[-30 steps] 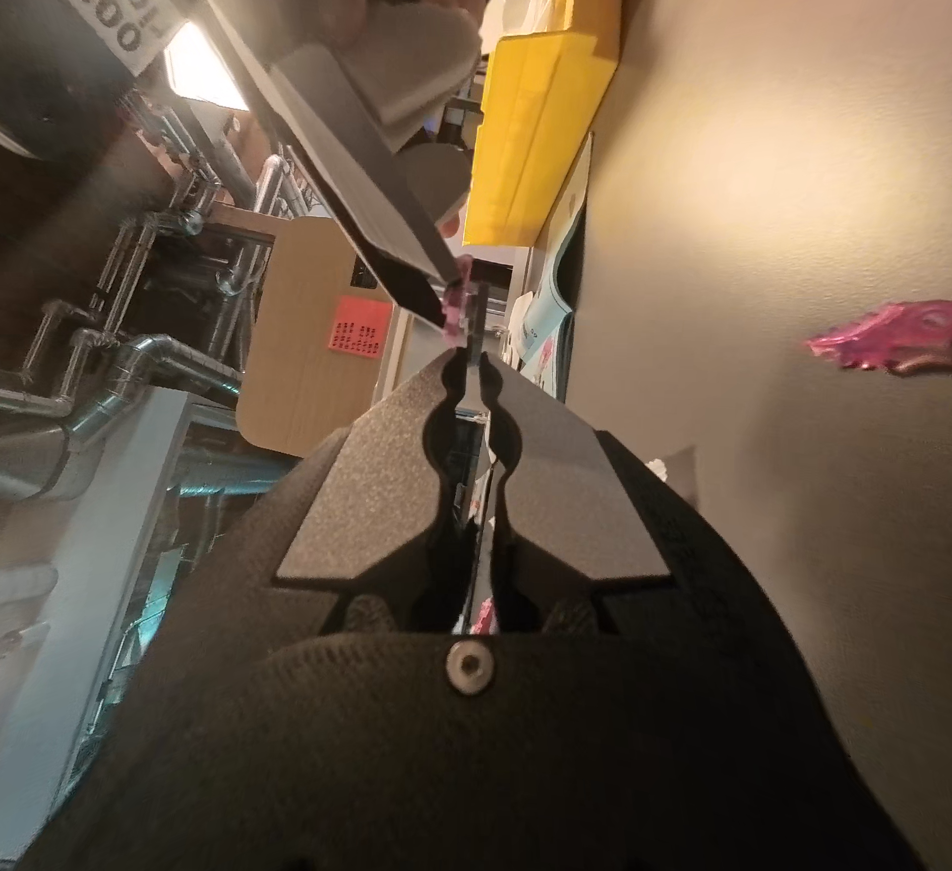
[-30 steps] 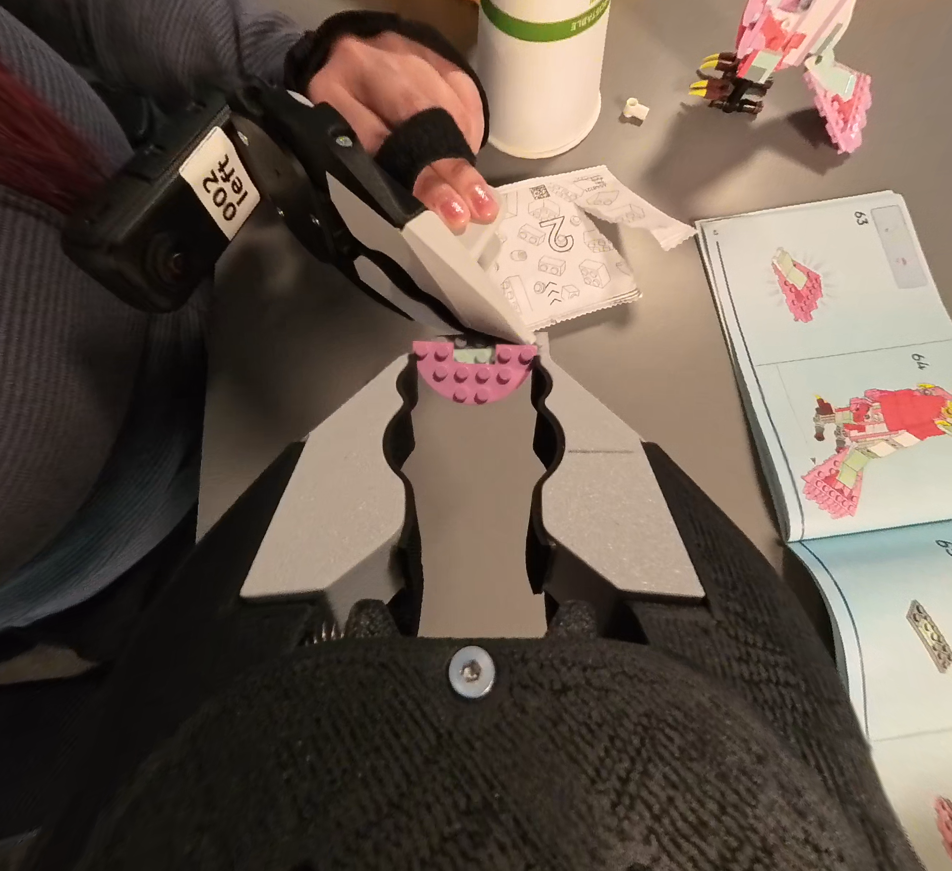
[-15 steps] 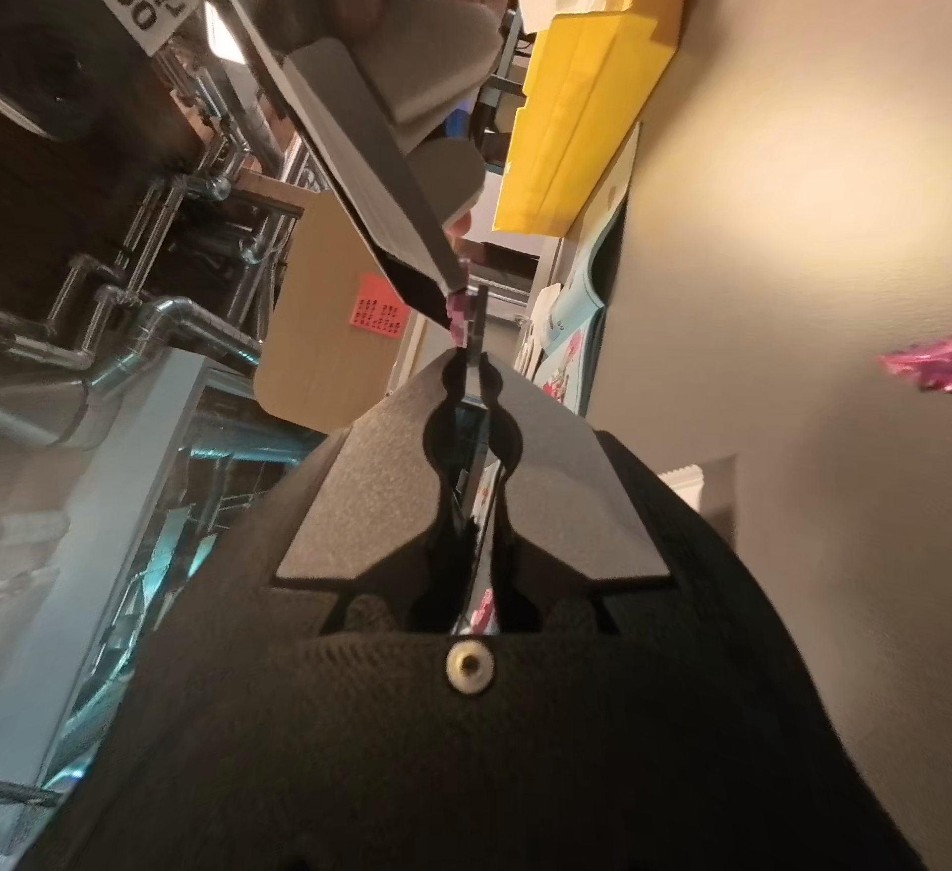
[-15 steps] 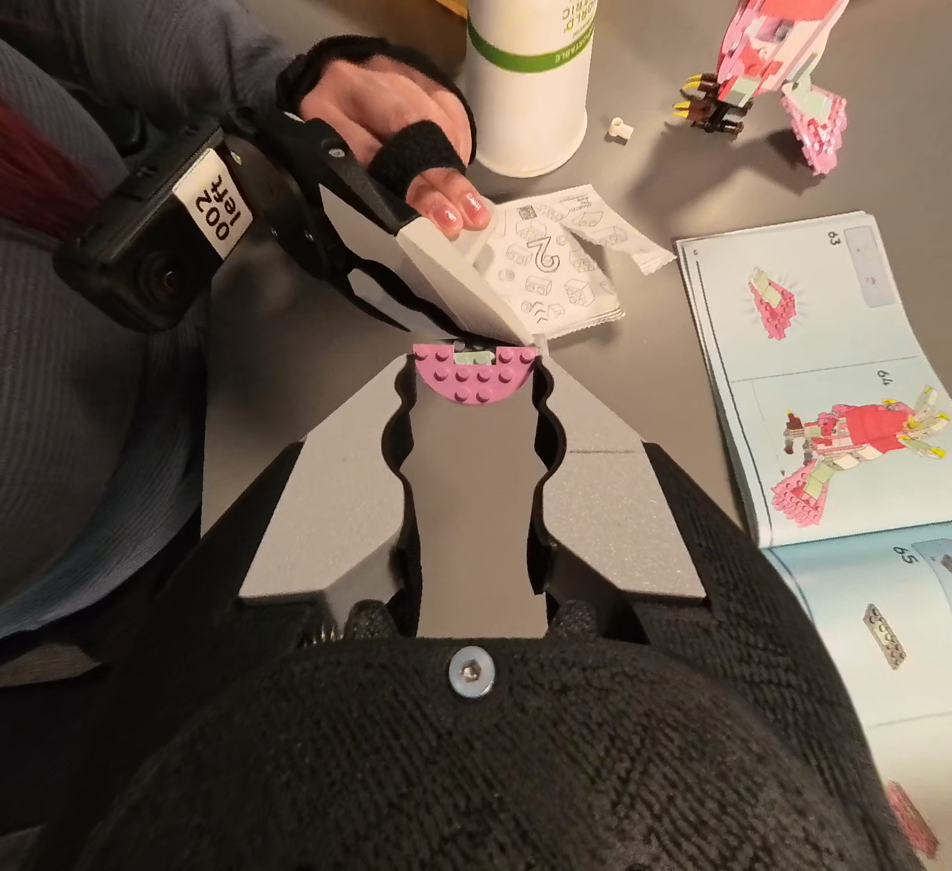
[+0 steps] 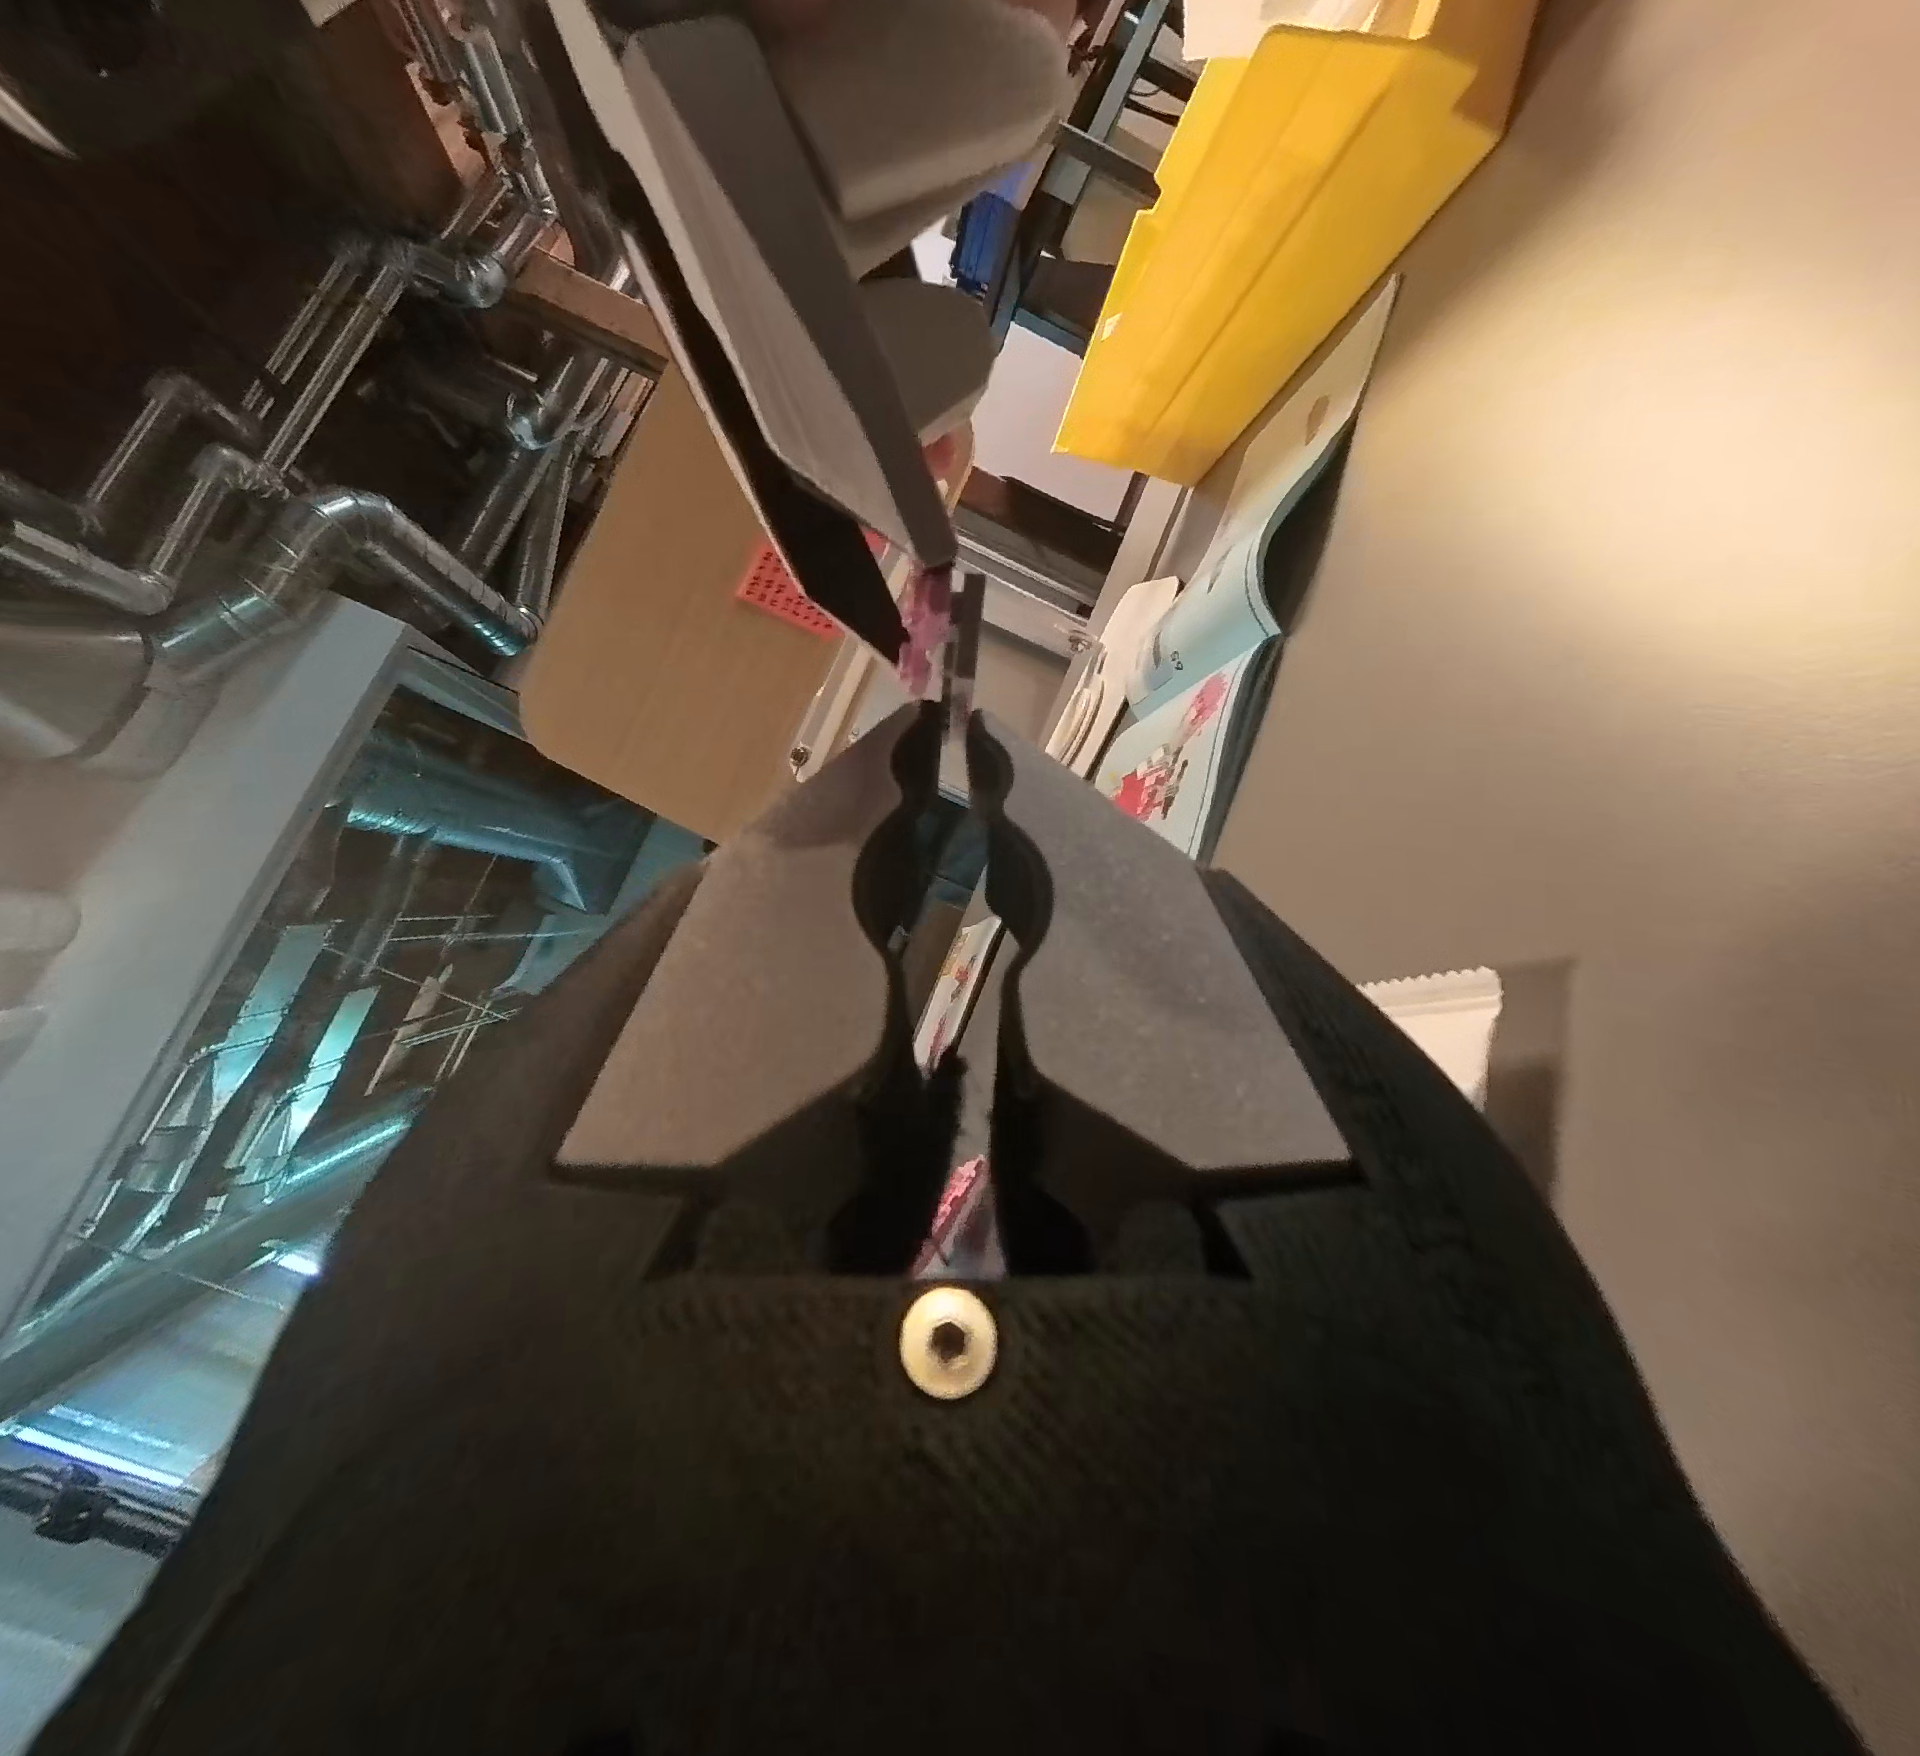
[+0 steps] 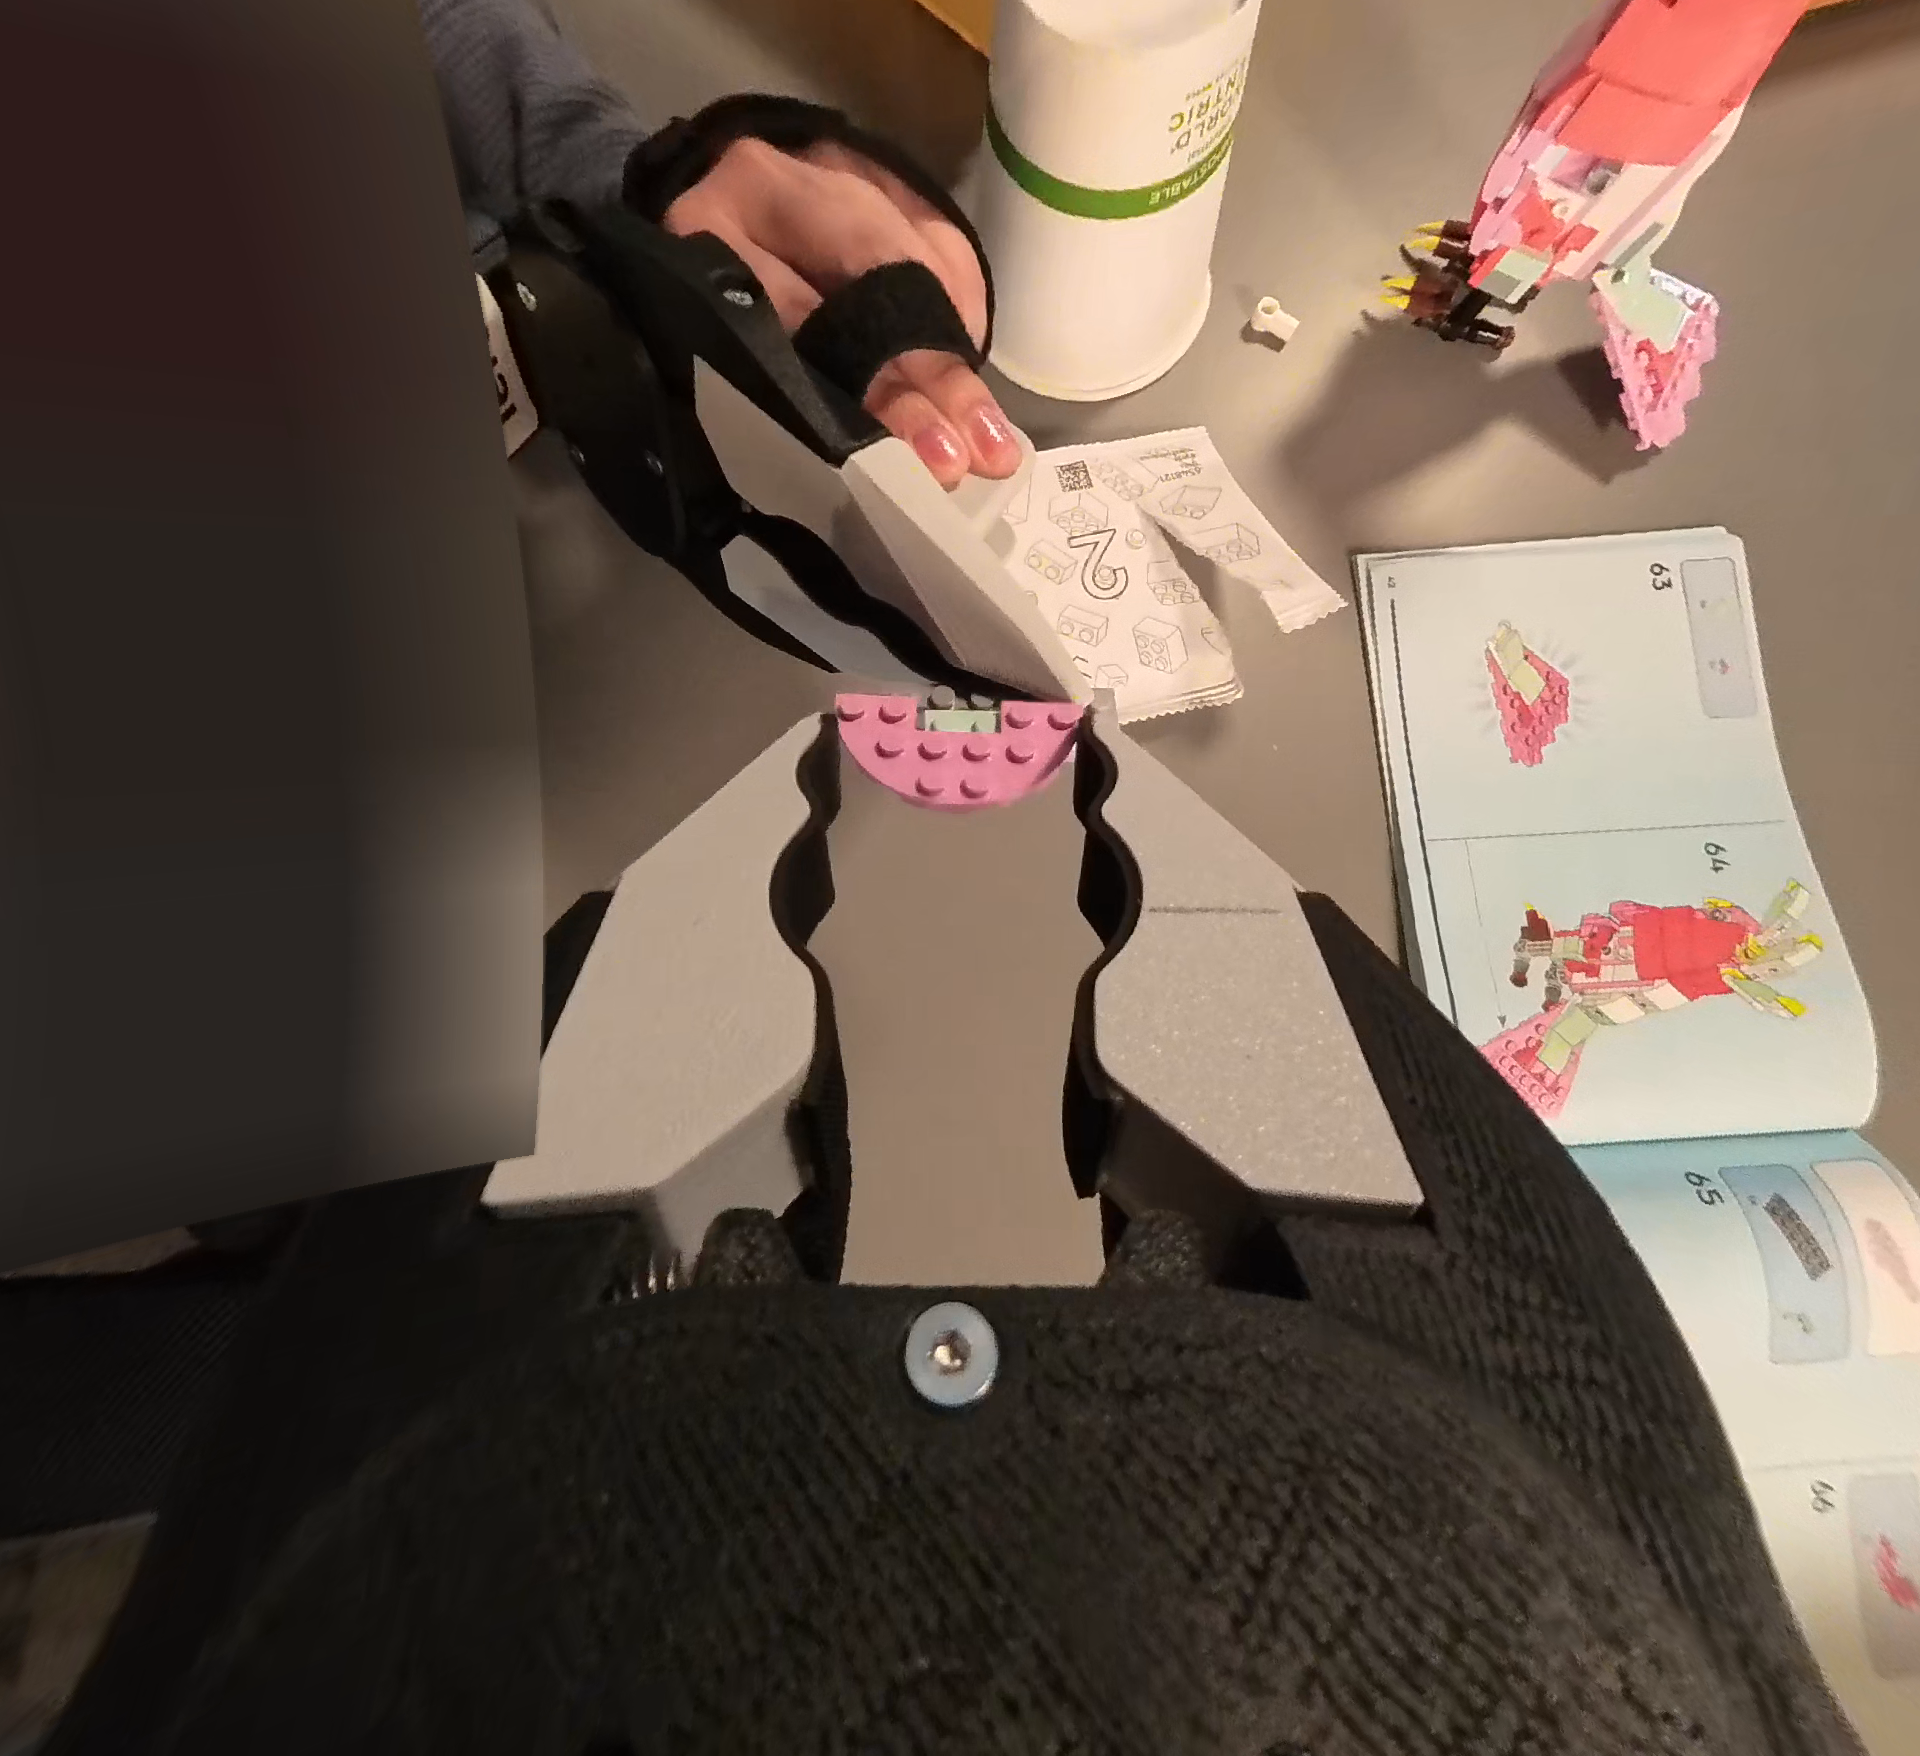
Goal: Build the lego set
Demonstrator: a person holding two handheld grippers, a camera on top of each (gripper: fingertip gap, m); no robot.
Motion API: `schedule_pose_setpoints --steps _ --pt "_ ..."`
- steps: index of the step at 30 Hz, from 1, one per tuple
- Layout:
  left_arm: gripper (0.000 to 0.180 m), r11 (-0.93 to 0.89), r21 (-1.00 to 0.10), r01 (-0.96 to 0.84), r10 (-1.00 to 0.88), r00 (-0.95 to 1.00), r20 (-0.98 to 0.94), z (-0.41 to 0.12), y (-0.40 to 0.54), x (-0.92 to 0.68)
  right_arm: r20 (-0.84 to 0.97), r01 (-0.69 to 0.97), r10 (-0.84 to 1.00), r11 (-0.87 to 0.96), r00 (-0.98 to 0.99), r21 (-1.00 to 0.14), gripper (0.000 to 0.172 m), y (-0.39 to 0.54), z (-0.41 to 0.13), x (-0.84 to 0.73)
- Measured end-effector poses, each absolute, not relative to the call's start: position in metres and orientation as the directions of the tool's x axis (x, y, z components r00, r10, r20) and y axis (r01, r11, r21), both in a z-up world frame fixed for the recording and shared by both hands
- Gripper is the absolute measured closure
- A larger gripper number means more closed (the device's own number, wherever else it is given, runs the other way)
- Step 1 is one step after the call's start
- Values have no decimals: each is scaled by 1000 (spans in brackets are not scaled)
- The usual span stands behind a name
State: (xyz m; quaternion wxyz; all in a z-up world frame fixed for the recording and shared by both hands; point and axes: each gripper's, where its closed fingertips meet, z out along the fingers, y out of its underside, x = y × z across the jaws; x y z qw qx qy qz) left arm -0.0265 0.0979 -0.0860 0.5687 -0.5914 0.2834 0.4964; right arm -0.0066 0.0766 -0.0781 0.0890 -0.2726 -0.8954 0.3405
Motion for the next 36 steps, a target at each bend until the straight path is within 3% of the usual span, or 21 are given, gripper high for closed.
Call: schedule_pose_setpoints --steps 28,33,36 --pt "177 -174 -472 -865 229 430 -873 -84 97 -30 -45 447 566 596 -823 -668 125 77 -73 -14" --pt "178 -241 -458 -856 229 409 -883 -88 95 -46 79 414 698 507 -711 -756 127 98 -69 -26" --pt "177 -287 -480 -829 229 427 -875 -90 93 -59 58 492 805 416 -590 -765 127 124 -102 -24"
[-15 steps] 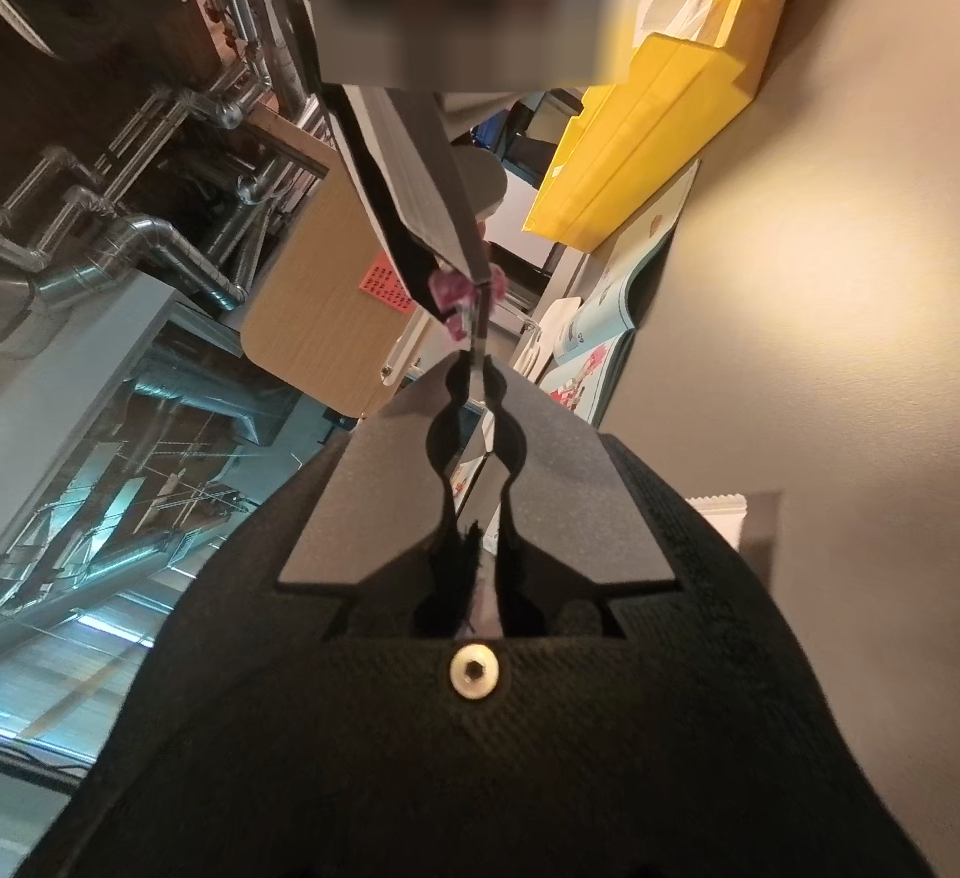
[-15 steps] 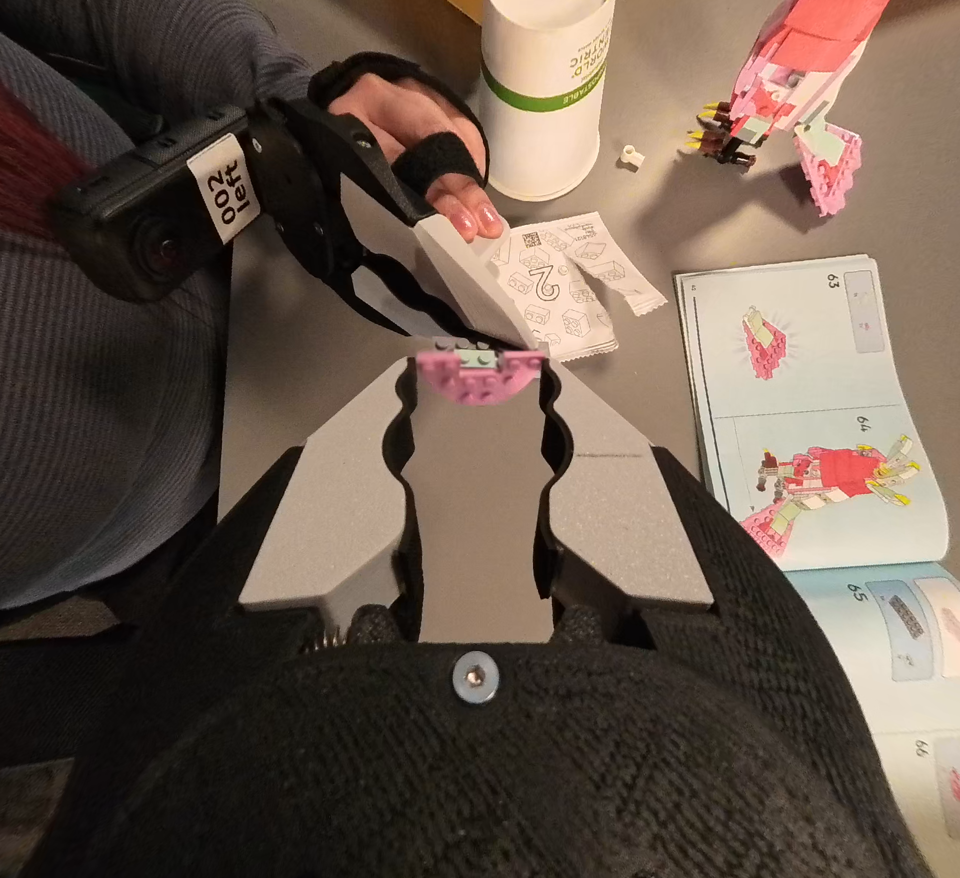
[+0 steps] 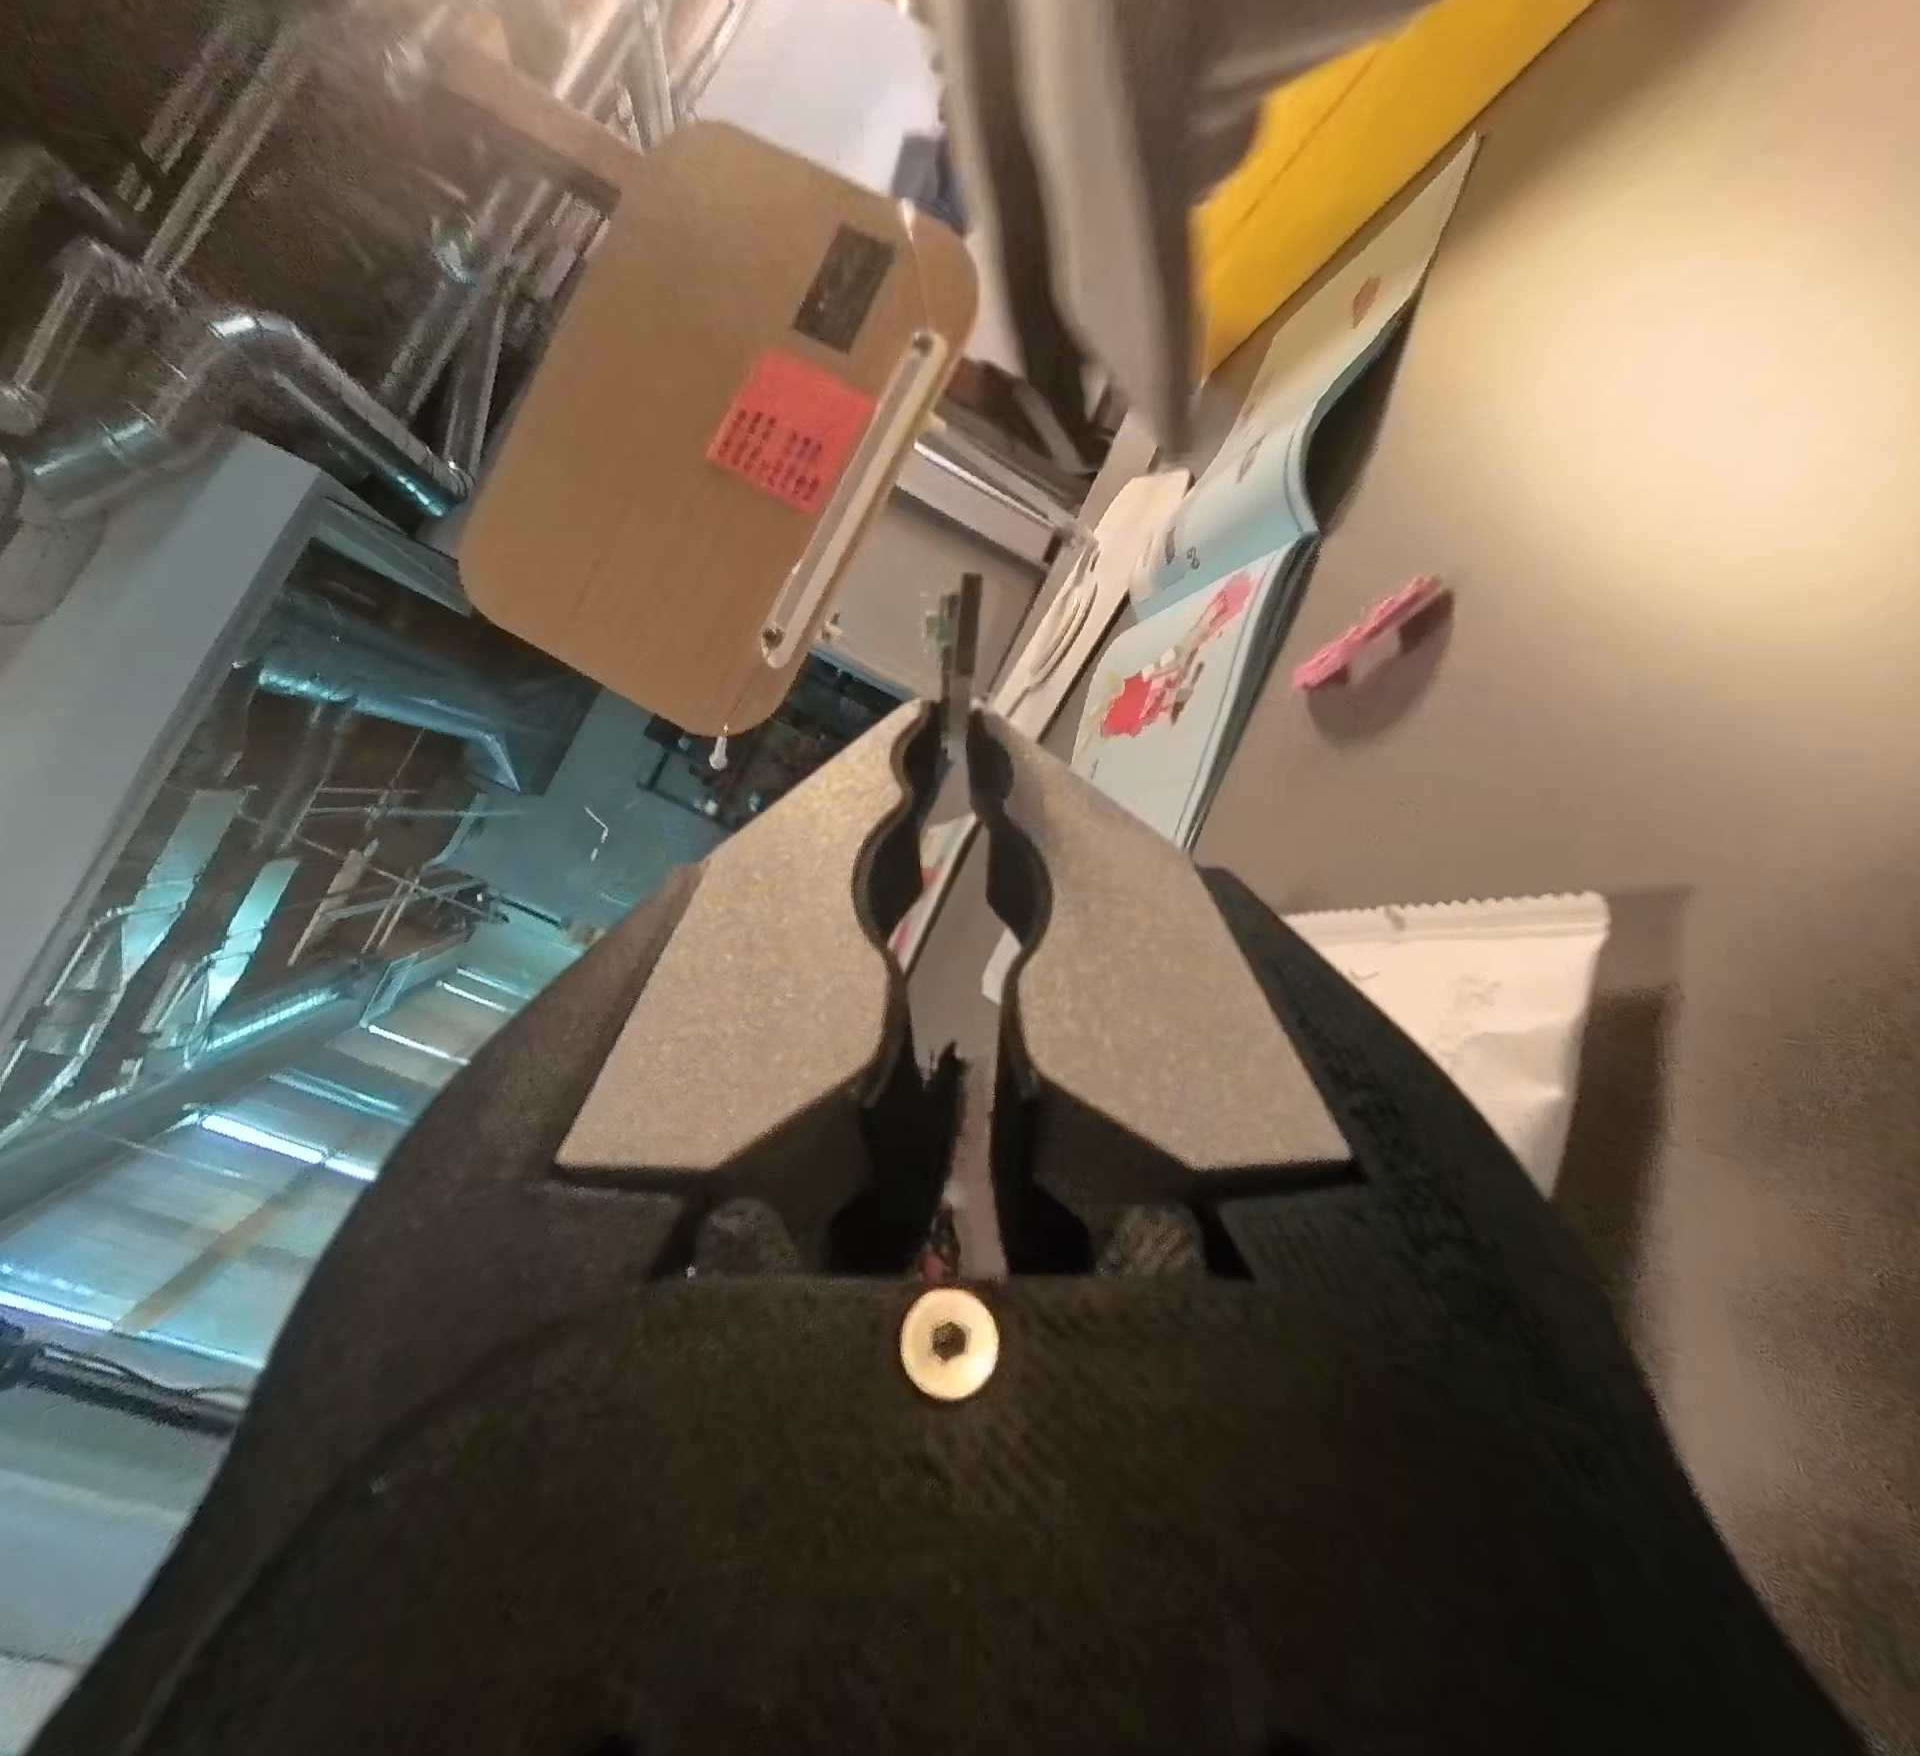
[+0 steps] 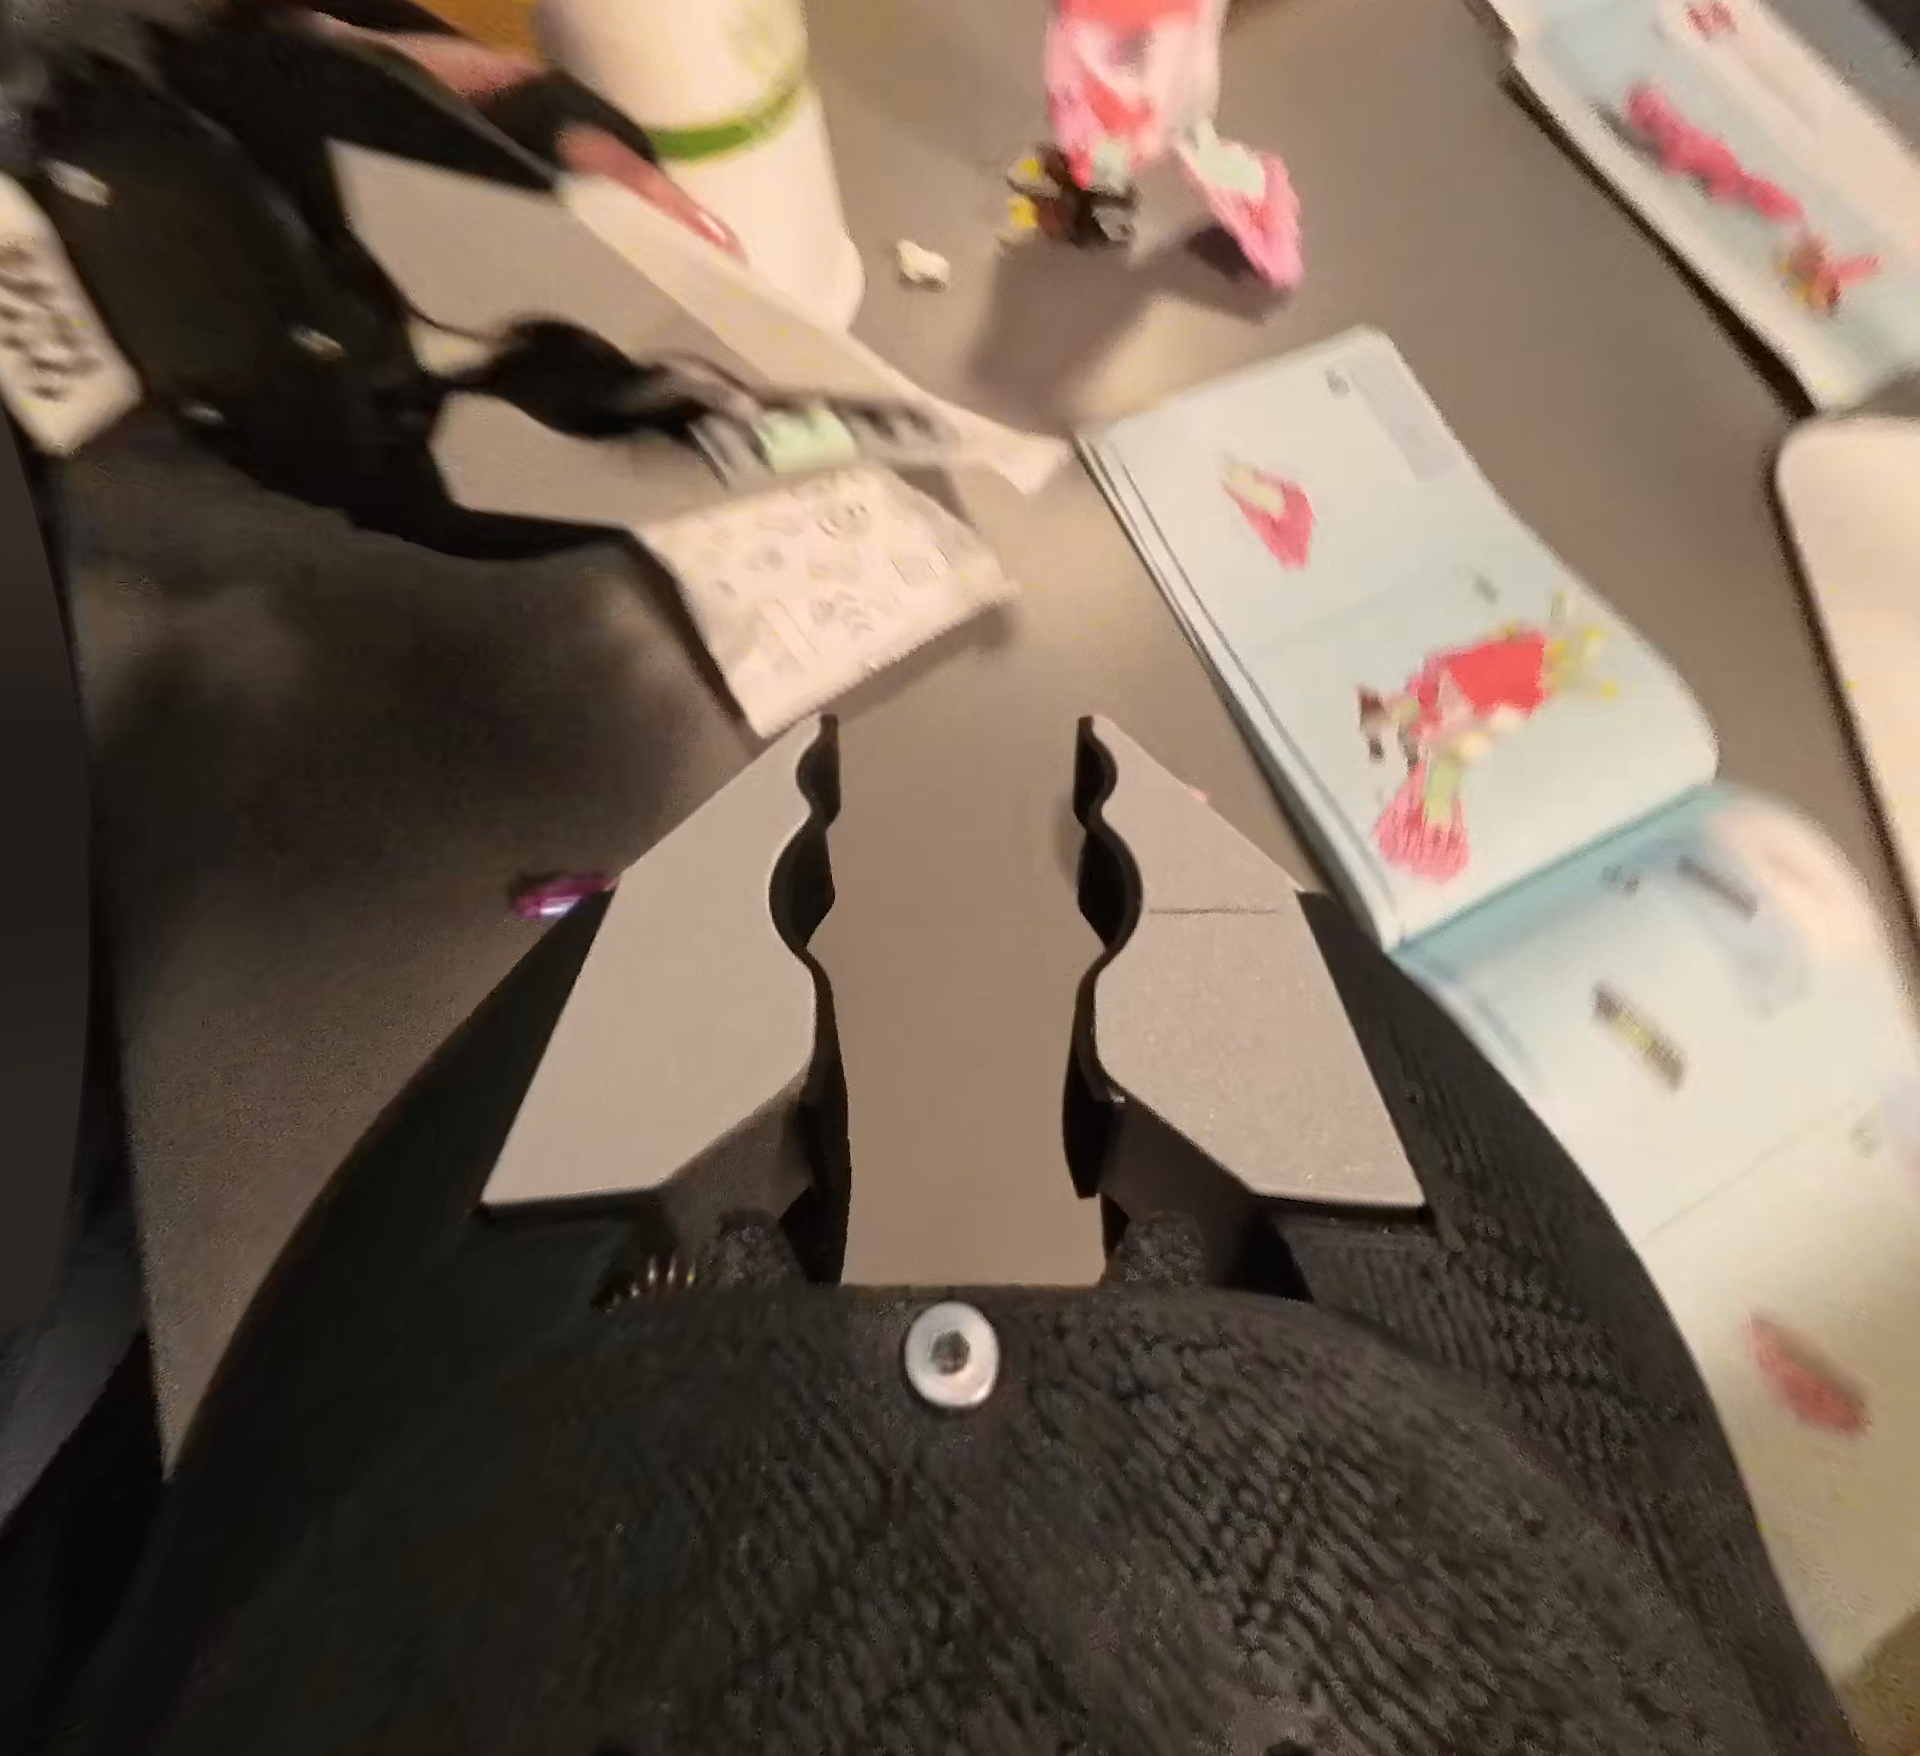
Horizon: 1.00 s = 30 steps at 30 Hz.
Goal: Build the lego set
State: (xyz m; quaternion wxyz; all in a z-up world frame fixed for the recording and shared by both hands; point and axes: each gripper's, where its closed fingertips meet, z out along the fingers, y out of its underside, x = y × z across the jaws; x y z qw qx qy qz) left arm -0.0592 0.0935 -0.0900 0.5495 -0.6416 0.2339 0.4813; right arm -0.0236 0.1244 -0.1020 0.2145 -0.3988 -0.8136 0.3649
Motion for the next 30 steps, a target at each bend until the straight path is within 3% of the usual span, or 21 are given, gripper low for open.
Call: schedule_pose_setpoints --steps 6,11,14,17,22,26,30 --pt "177 -326 -490 -809 200 447 -872 -98 95 -66 -36 610 932 207 -361 -765 129 166 -169 -26" --pt "177 -335 -468 -818 177 434 -884 -102 96 -64 33 619 953 222 -301 -753 128 181 -189 -38" --pt "177 -338 -474 -813 176 440 -881 -103 96 -65 -81 652 936 175 -343 -737 122 164 -192 -38" --pt "177 -341 -479 -809 175 446 -878 -103 96 -67 -283 641 807 148 -519 -753 123 116 -174 -27" --pt "177 -341 -467 -816 151 443 -884 -106 97 -66 -102 503 793 275 -600 -819 120 130 -164 -51" --pt "177 -345 -430 -834 140 407 -903 -108 97 -64 -114 550 758 352 -642 -757 113 130 -189 -57" --pt "177 -360 -413 -837 136 391 -910 -108 96 -67 -230 610 699 358 -677 -706 124 119 -187 -35"
